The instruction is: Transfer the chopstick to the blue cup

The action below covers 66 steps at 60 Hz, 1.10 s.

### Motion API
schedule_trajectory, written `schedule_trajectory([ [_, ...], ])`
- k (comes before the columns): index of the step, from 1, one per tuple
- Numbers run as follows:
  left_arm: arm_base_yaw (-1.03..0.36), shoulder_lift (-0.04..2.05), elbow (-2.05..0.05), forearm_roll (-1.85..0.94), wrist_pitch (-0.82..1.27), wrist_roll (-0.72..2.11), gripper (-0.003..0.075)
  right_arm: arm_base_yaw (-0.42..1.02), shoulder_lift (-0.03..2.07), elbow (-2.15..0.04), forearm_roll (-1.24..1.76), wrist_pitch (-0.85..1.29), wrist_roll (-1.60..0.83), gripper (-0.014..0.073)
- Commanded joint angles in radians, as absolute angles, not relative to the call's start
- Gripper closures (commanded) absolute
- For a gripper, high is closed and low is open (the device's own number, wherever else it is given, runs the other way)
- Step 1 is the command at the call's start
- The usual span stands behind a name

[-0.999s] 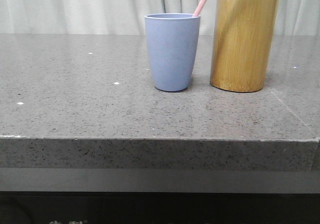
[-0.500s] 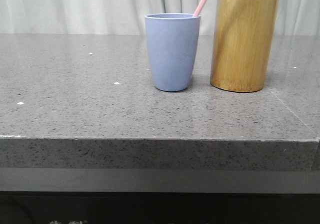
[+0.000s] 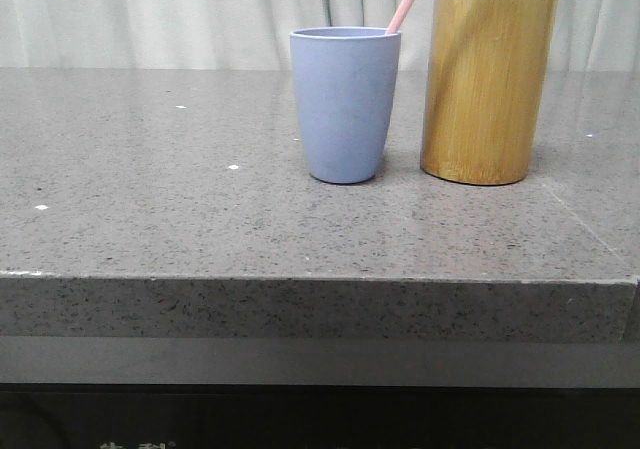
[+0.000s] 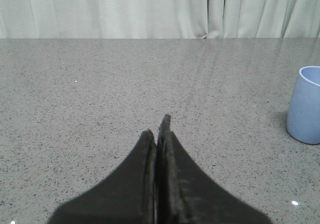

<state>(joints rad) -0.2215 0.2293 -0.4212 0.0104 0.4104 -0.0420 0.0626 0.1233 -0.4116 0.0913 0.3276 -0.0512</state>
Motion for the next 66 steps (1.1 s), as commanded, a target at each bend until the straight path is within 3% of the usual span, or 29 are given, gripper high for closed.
schedule_trajectory([
  [1, -0.206, 0.189, -0.401, 0.0, 0.285, -0.044, 0.0739, 0.055, 0.134, -0.435, 0.092, 0.241, -0.054, 0.0704],
  [18, -0.09, -0.036, -0.161, 0.0, 0.213, -0.044, 0.0739, 0.055, 0.134, -0.435, 0.092, 0.241, -0.054, 0.0704],
  [35, -0.074, -0.031, 0.013, 0.0, 0.04, -0.044, 0.0739, 0.055, 0.134, -0.435, 0.092, 0.242, -0.054, 0.0704],
  [66, -0.074, -0.029, 0.008, 0.0, 0.12, -0.044, 0.0739, 0.055, 0.134, -0.435, 0.092, 0.241, -0.054, 0.0704],
])
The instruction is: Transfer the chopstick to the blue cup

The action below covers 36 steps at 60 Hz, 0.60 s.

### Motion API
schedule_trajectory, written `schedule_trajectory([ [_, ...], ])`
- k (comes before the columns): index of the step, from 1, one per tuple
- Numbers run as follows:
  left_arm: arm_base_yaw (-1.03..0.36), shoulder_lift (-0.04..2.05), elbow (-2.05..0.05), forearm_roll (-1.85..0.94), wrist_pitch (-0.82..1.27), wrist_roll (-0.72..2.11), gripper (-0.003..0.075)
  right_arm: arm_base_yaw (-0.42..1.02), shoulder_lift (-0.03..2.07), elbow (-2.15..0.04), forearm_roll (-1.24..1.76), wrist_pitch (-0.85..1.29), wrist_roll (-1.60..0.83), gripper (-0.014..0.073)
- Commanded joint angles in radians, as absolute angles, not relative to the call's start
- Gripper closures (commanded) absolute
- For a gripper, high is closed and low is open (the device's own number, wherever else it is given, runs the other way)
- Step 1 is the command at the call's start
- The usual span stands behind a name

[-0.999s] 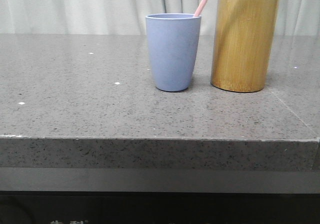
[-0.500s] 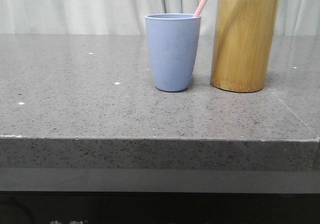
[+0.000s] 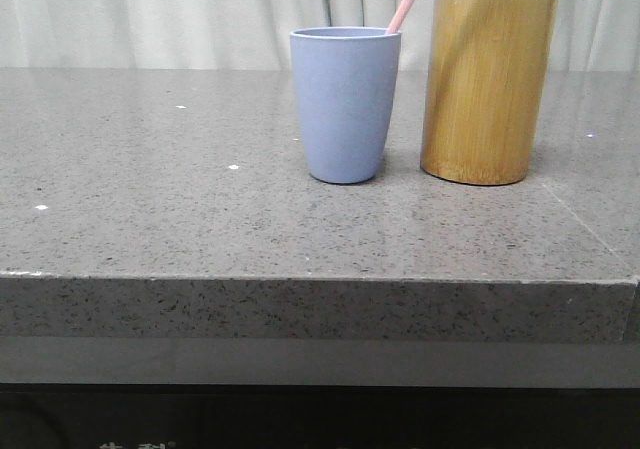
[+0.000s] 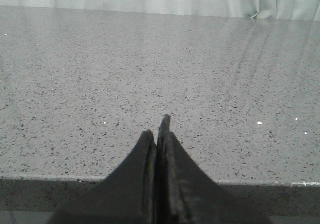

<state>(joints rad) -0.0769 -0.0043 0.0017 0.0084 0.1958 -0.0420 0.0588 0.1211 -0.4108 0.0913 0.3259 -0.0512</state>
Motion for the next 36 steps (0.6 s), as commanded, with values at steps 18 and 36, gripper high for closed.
schedule_trajectory([
  [18, -0.074, -0.029, 0.008, 0.0, 0.12, -0.044, 0.0739, 0.055, 0.134, -0.435, 0.092, 0.241, -0.054, 0.0704],
  [36, -0.074, -0.029, 0.008, 0.0, 0.12, -0.044, 0.0739, 0.054, 0.117, -0.3, 0.084, 0.171, -0.054, 0.0704],
])
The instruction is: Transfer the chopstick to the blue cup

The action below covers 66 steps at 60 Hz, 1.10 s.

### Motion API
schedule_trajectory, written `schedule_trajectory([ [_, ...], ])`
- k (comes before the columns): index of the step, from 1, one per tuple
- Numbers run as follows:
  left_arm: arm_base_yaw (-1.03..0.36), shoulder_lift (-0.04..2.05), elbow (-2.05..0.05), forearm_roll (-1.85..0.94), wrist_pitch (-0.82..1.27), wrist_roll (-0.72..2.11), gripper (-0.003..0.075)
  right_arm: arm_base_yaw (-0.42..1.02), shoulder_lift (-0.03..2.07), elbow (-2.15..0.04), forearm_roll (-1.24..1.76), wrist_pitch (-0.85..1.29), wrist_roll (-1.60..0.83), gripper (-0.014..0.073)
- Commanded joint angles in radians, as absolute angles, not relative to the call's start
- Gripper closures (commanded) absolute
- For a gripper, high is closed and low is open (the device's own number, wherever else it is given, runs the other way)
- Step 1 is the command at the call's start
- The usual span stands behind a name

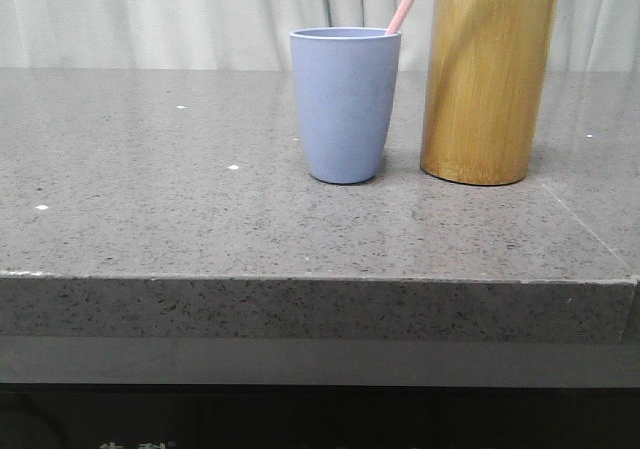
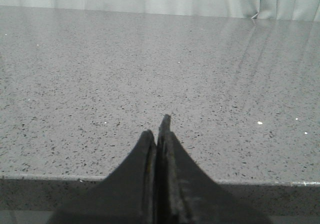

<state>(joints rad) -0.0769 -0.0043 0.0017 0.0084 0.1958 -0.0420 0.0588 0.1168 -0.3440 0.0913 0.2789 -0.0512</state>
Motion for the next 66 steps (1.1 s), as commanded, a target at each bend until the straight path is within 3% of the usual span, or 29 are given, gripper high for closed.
schedule_trajectory([
  [1, -0.074, -0.029, 0.008, 0.0, 0.12, -0.044, 0.0739, 0.054, 0.112, -0.285, 0.084, 0.165, -0.054, 0.0704],
  [22, -0.074, -0.029, 0.008, 0.0, 0.12, -0.044, 0.0739, 0.053, -0.03, 0.021, 0.085, 0.111, -0.054, 0.0704],
  [66, -0.074, -0.029, 0.008, 0.0, 0.12, -0.044, 0.0739, 0.053, -0.032, 0.023, 0.086, 0.114, -0.054, 0.0704],
])
